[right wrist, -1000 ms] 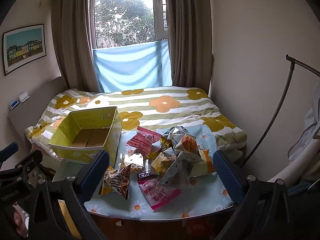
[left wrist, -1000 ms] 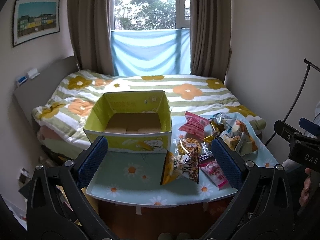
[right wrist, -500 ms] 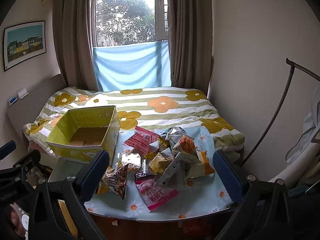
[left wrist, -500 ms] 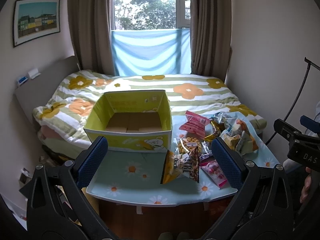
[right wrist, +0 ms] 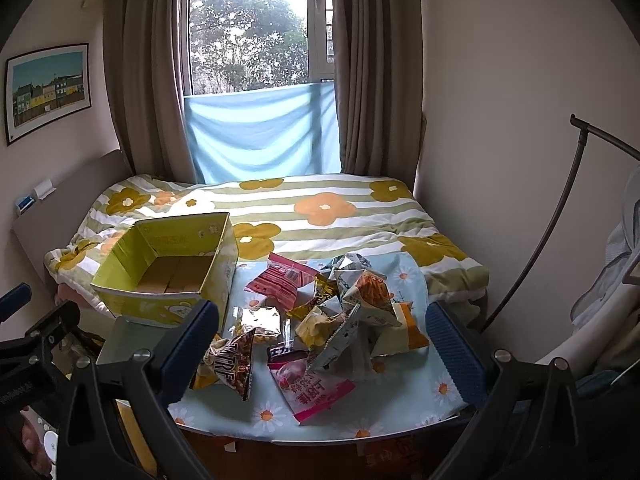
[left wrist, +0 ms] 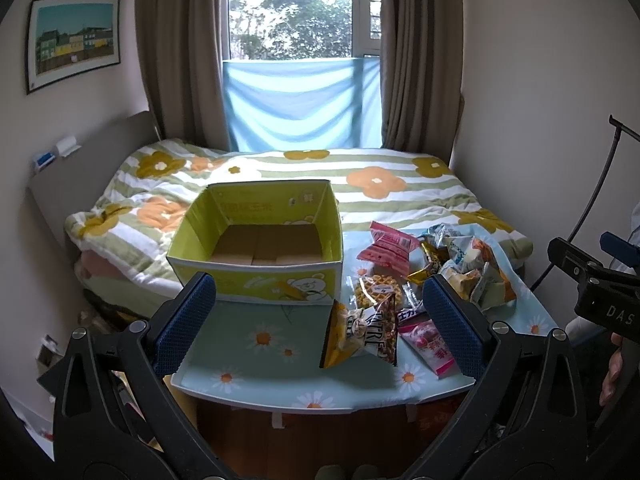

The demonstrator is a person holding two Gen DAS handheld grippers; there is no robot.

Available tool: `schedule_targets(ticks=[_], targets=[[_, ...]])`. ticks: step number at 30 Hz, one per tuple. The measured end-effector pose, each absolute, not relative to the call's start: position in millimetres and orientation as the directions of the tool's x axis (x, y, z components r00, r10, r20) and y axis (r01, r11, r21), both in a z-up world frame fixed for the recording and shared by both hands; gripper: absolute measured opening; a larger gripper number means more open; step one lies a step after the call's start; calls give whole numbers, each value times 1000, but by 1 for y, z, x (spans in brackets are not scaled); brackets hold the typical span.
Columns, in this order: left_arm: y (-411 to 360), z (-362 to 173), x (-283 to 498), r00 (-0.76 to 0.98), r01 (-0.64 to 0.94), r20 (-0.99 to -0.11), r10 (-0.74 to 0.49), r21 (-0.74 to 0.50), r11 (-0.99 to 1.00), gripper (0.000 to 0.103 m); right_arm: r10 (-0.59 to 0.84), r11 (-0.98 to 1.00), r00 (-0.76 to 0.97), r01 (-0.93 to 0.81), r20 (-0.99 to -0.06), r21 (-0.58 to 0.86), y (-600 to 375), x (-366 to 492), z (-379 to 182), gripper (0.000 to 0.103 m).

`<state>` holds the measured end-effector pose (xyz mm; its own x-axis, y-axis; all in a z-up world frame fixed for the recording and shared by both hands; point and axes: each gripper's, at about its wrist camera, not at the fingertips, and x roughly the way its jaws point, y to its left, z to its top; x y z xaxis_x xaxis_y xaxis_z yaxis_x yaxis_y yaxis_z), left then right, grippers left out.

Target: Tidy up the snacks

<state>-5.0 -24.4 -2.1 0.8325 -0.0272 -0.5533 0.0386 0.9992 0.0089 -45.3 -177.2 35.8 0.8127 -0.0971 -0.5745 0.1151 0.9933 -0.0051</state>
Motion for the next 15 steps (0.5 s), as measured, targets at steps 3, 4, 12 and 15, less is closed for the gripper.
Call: schedule_targets(ticks=[3, 4, 12, 15], targets=[[-25, -2, -4, 832, 40, -554, -29, 8, 999, 102, -97, 993, 812, 118, -576, -1, -179, -45, 35, 103], [-25, -3, -4, 832, 40, -555, -29, 7, 999, 102, -95, 993, 812, 118, -576, 2, -179, -45, 35, 103], [-26, -4, -5, 832, 40, -554, -29, 7, 999, 102, -99, 993, 816, 119, -570, -2, -181, -49, 36, 103], [-26, -4, -5, 831, 40, -556, -30, 5, 999, 102, -98, 993, 816, 118, -570, -3, -181, -49, 36, 103]])
